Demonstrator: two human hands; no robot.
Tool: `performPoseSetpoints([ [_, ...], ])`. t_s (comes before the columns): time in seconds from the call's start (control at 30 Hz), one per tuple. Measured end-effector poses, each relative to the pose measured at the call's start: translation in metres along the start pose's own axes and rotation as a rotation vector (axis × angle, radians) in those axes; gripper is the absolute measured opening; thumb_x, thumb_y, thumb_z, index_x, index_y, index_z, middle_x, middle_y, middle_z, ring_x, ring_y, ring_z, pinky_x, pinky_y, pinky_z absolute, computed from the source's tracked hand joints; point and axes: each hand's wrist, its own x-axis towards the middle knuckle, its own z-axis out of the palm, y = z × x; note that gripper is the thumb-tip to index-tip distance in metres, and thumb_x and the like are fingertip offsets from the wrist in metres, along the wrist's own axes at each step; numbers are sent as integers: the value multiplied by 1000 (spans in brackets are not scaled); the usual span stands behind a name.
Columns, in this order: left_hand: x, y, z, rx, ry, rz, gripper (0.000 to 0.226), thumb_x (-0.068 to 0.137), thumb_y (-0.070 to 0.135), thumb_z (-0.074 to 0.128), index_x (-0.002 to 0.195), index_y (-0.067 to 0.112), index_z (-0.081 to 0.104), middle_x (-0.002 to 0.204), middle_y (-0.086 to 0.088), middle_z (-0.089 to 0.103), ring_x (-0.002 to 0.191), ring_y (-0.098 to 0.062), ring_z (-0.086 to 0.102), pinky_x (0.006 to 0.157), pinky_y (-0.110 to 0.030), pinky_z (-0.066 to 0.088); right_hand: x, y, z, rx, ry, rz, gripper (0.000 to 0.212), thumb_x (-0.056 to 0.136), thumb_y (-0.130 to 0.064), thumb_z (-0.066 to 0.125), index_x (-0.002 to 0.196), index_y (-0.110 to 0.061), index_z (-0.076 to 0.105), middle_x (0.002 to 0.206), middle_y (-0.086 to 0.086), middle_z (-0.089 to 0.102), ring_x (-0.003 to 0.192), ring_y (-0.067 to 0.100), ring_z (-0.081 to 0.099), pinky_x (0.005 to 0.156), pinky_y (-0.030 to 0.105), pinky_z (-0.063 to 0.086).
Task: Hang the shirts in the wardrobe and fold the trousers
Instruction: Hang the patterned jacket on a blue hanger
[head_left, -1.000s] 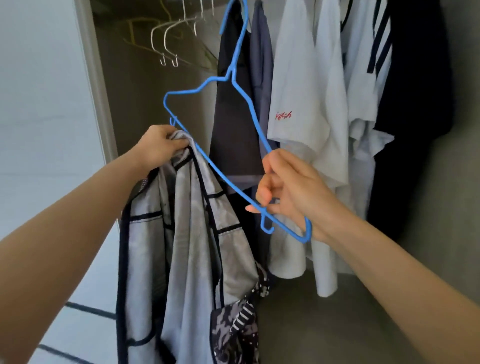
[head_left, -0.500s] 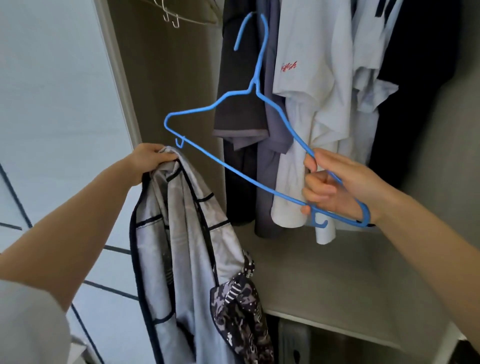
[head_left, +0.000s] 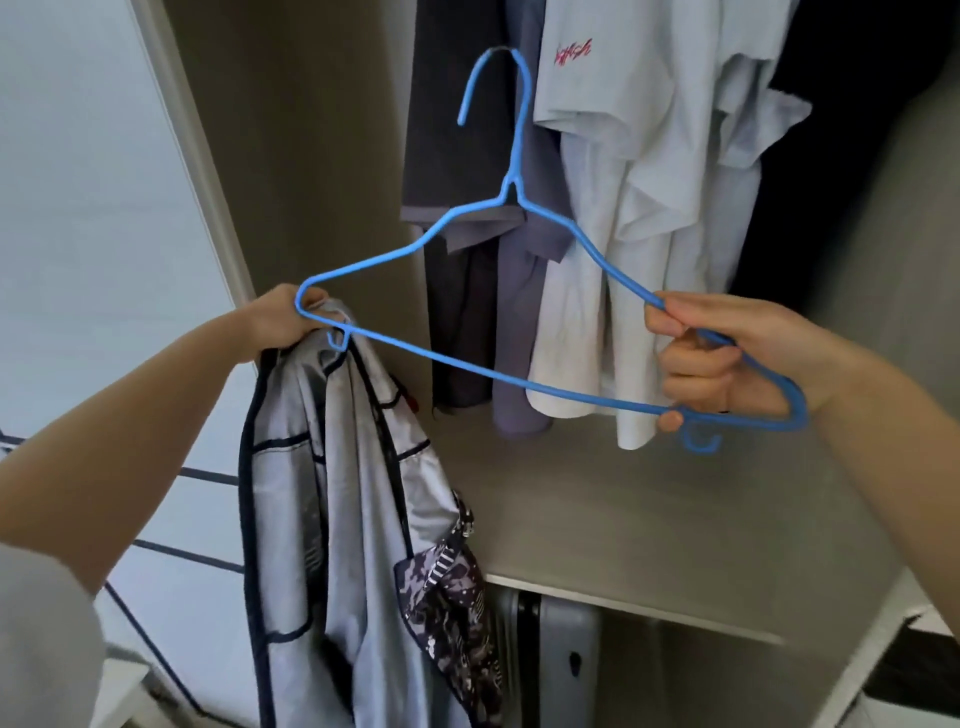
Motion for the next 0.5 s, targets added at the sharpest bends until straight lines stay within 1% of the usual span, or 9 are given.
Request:
performPoseSetpoints([
  [0.07,2,-1,2,101,-40,36,22,94,15,66,73,14,60,76,-5,59,77,-16,53,77,-33,41,-1,-1,-5,-23,22,15,28,92,-35,49,73,-17,40,52,-5,14,42,9,21,64,43,47],
  [0.1,4,-1,4,130,-51,39,19,93,16,66,76,12,62,77,-7,60,79,-16,54,79,-34,41,-1,-2,-7,-27,14,18,28,92,-35,50,73,-17,40,53,-5,15,41,9,21,65,43,47],
  [0.13,7,-3,4,136,-54,48,14,93,15,67,82,5,64,83,-12,63,86,-18,58,82,-36,44,-1,-2,-9,-29,3,21,27,92,-35,50,74,-17,39,54,-5,16,40,8,22,65,43,47],
  [0.17,10,-6,4,122,-54,47,15,92,13,67,91,-2,66,90,-18,65,92,-21,59,87,-40,45,0,-3,-11,-30,-5,27,27,92,-35,50,75,-17,39,54,-5,16,39,7,23,65,43,48],
  [0.2,11,-7,3,104,-60,42,19,92,12,67,96,-6,65,93,-22,65,94,-21,57,89,-42,46,0,-2,-14,-28,-13,42,27,92,-35,51,75,-17,39,55,-5,16,39,7,23,64,43,48],
  [0.3,12,-6,2,117,-77,50,17,93,12,65,96,-4,64,97,-29,65,85,-21,55,88,-46,49,0,2,-15,-29,-81,101,28,90,-36,58,78,-17,42,54,-7,19,38,6,23,65,44,49],
  [0.37,13,-2,4,89,-67,68,19,94,13,64,97,-6,63,98,-30,64,83,-22,55,81,-41,49,5,7,-13,-75,-100,122,25,95,-34,51,78,-17,41,53,-7,21,41,8,19,66,43,50],
  [0.4,13,2,6,60,-64,75,19,94,13,64,98,-6,63,97,-27,64,83,-21,55,77,-34,47,8,9,-11,-93,-107,132,25,97,-32,46,78,-17,41,53,-7,20,42,9,17,66,42,50],
  [0.5,13,14,17,-5,-58,101,16,94,16,64,98,0,66,92,-15,66,83,-18,58,73,-23,46,16,11,-5,-104,-106,144,25,98,-31,43,78,-17,42,56,-4,17,46,11,15,67,42,48],
])
